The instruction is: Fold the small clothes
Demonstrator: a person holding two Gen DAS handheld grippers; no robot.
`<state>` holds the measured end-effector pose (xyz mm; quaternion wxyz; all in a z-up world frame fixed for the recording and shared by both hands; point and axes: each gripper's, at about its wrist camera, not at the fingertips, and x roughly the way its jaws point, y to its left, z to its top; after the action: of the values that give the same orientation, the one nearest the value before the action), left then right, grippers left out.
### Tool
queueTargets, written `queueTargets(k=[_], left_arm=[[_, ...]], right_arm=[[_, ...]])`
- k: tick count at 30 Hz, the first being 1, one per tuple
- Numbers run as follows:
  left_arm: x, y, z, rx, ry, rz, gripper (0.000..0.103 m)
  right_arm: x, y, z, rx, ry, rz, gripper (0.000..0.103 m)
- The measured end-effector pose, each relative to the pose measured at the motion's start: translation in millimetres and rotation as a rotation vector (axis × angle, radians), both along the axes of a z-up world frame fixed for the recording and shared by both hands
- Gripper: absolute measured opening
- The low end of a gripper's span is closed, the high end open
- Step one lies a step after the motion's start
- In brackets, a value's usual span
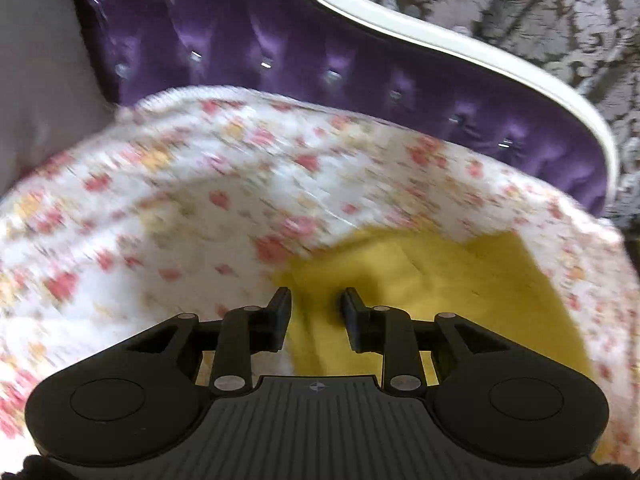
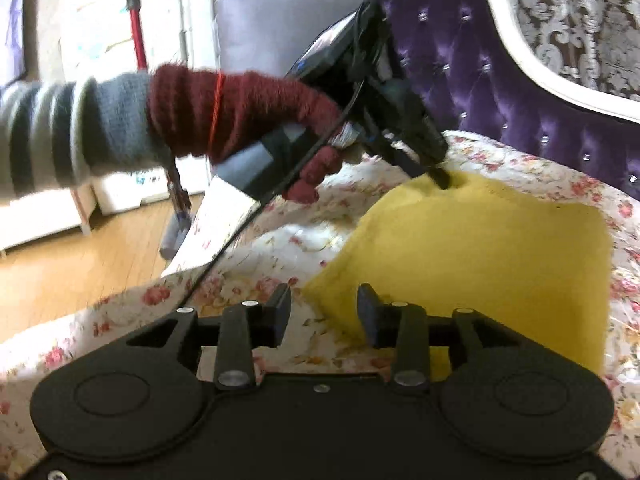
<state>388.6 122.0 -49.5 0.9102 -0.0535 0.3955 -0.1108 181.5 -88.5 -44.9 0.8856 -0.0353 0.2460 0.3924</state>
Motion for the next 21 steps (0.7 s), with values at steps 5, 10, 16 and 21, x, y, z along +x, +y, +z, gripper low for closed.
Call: queueTargets(k=[5,10,16,21], left_arm=[[2.3,7.0,10.9,0.061,-0.042,0.094,0.028],[-40.4,-4.2,30.7,0.022,-0.083,0.013,0.051],[-102.7,-36.9,28.4,-0.041,-0.060,-0.089,0.077],[-142.6,-50.7,13.0,-0.037,-0.033,-0.096,0.086]], right_arm=[[2.3,-19.6,7.7,0.053,0.006,-0.080,0.053],[8.7,-41.1,9.5,0.057,0.005,-0.184,0.065],[18.3,-61.2,5.3,0.038,0.040,-0.322,0.077],[19.4,-77.2,4.3,0.089,0.083,-0.358,0.103]])
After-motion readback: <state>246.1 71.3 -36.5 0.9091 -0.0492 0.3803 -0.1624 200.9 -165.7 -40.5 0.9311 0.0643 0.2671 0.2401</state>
